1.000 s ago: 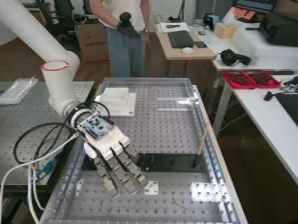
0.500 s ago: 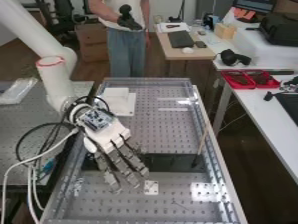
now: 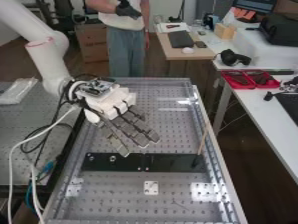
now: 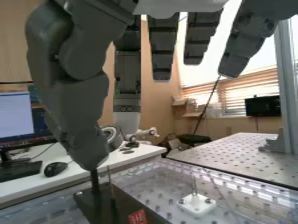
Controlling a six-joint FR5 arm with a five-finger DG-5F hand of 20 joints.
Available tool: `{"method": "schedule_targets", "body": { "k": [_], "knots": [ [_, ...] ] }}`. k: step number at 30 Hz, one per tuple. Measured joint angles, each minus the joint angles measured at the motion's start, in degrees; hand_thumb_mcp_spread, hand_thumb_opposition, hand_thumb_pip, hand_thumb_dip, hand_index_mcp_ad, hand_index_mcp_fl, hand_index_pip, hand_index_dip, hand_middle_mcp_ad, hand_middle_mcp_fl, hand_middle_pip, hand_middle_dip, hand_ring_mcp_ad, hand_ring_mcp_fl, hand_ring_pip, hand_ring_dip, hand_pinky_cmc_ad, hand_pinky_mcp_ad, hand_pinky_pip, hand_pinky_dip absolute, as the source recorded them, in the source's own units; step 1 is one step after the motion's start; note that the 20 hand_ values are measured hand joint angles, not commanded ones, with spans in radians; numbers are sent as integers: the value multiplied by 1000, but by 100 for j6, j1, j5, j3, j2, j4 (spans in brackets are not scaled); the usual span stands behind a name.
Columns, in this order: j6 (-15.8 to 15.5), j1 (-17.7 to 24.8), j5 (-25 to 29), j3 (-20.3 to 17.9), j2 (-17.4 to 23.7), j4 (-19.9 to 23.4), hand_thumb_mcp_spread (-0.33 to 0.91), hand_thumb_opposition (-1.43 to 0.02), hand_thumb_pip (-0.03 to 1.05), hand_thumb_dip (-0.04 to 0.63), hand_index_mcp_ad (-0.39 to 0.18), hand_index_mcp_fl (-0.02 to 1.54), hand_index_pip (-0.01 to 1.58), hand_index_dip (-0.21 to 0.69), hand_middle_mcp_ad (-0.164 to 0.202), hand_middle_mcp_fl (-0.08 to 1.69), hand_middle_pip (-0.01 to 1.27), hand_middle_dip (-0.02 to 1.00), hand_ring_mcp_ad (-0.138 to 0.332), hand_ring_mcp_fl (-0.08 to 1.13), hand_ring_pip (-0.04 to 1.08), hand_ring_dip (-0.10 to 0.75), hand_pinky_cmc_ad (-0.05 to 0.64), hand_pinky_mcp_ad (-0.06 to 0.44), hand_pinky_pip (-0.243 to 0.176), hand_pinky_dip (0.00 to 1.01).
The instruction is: Grab the bearing and place it in the white container
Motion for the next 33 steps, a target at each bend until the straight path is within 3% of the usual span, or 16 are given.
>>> {"method": "schedule_targets", "body": {
  "k": [8,17,26,33],
  "knots": [
    [-166,462,118,-135,380,-131,518,-923,429,297,-52,431,1381,250,77,202,138,236,129,12,106,101,367,278,3,185],
    [-133,1165,225,-440,989,-696,518,-923,429,297,-52,429,1379,250,75,202,136,237,131,12,106,101,367,278,3,185],
    [264,1658,-78,-932,1478,-1161,518,-939,429,300,-52,429,1379,250,77,202,138,237,131,12,106,101,367,279,5,180],
    [718,2056,-753,-1209,1728,-1601,517,-939,429,300,-51,431,1379,250,72,213,138,237,133,12,110,101,367,279,19,185]
  ]
}}
